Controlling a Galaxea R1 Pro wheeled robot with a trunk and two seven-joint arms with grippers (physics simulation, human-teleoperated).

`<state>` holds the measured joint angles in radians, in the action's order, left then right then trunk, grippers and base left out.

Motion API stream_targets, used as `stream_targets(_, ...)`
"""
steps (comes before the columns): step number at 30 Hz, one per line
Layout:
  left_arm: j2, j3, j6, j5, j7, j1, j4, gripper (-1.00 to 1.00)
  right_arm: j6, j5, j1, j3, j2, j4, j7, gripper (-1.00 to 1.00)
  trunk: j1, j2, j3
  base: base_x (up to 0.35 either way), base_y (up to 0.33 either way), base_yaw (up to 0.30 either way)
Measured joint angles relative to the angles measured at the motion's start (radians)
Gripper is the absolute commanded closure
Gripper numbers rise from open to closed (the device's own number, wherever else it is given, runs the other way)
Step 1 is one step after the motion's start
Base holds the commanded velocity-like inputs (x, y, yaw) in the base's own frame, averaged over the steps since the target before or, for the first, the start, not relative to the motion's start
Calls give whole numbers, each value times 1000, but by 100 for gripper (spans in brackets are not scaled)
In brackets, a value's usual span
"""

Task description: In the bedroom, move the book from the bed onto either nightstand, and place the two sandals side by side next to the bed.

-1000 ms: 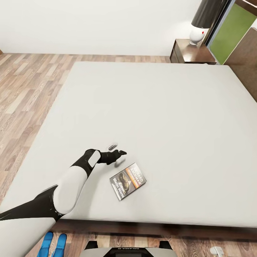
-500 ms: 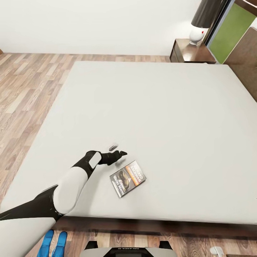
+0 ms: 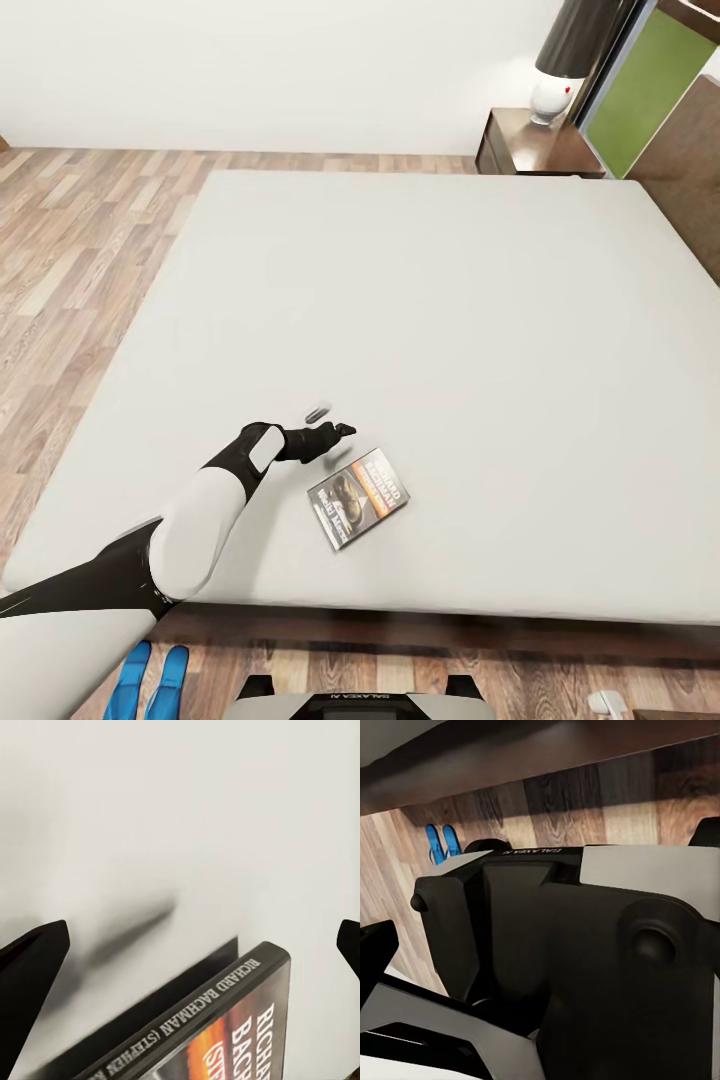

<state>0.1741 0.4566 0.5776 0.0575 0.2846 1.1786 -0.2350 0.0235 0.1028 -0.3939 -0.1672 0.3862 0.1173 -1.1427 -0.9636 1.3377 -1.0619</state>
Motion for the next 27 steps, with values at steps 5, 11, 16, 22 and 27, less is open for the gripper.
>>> stream_targets(5, 0, 1, 0, 1, 0, 0, 1, -100, 0, 0, 0, 1, 0, 0, 0, -100, 0, 0, 0, -54, 0, 0)
stream_targets(11, 0, 1, 0, 1, 0, 0, 2, -100, 0, 0, 0, 0, 0, 0, 0, -100, 0, 0, 0, -149, 0, 0)
stream_targets(16, 0, 1, 0, 1, 0, 0, 2, -100, 0, 0, 0, 0, -1, 0, 0, -100, 0, 0, 0, -24, 0, 0)
stream_targets(22, 0, 0, -1, 1, 0, 0, 2, -100, 0, 0, 0, 0, 0, 0, 0, -100, 0, 0, 0, -10, 0, 0)
stream_targets(27, 0, 1, -1, 2, 0, 0, 2, -100, 0, 0, 0, 0, 0, 0, 0, -100, 0, 0, 0, -179, 0, 0)
